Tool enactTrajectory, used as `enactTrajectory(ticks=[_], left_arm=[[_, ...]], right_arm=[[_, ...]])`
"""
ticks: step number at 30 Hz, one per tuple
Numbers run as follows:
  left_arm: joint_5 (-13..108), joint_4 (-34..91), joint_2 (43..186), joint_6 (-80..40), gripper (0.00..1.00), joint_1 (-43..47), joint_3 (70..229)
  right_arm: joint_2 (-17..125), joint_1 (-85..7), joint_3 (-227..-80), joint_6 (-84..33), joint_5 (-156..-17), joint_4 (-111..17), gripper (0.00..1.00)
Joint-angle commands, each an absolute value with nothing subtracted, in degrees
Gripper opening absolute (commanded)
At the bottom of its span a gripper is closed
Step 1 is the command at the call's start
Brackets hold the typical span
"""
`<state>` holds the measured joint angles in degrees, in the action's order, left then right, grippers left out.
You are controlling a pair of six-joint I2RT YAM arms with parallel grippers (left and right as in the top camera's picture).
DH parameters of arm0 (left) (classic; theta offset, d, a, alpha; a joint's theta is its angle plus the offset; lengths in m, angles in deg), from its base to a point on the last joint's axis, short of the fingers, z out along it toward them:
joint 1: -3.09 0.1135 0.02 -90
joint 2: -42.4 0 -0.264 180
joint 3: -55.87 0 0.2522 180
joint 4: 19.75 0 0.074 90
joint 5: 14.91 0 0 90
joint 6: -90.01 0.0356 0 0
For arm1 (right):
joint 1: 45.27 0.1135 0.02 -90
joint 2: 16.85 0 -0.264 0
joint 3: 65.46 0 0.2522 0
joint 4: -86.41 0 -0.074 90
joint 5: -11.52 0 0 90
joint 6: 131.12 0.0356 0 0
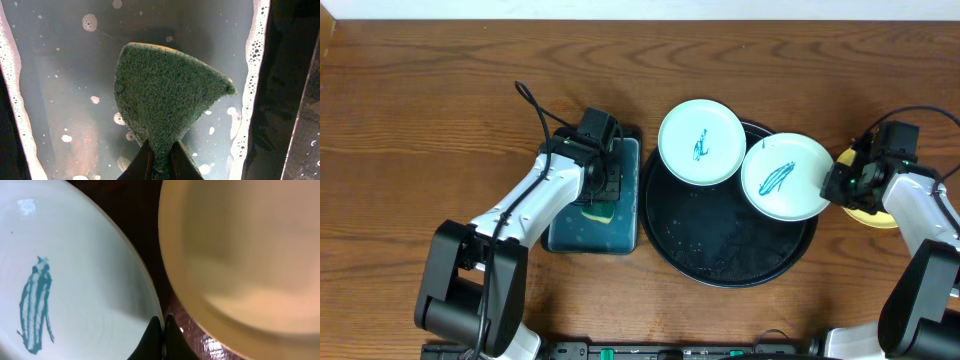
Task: Clean dirty plates on tray and stack at the side
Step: 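Grip the right white plate's rim with the right gripper and tilt it, then carry the sponge from the water tray onto the white plate, left gripper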
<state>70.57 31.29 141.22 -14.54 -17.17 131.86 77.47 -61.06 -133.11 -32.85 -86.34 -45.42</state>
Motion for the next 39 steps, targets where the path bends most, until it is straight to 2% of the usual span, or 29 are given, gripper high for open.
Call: enactTrajectory(ticks=[1,12,19,26,34,39], left_arm=[[71.05,31.51,141.27,-14.19,0.08,-16.9,131.6],[71.03,31.46,141.27,-14.21,0.08,-16.9,131.6],[70.2,31.48,141.27,-14.21,0.08,-16.9,131.62],[69.7,32.16,139.43,-14.19,0.07,-16.92,131.67],[69.35,33.23,129.53,-14.17,0.08,-17.95,131.78],[65.24,32.9,126.36,-14.28,0.07,-20.07,131.78]], right_arm=[[77.28,-60.8,-133.85,-33.06,-86.84,-43.82,0.01],[66.65,-60.4,-133.87,-35.19,-100.15,-33.59,0.01],[66.17,-55.18,-133.28,-34.51,-98.69,-29.68,0.01],[67.2,-49.58,-127.95,-31.58,-96.55,-33.22,0.01],[67.2,-45.74,-119.88,-27.99,-96.55,-41.83,0.01],[67.2,-44.23,-117.76,-27.32,-96.52,-44.43,0.01]])
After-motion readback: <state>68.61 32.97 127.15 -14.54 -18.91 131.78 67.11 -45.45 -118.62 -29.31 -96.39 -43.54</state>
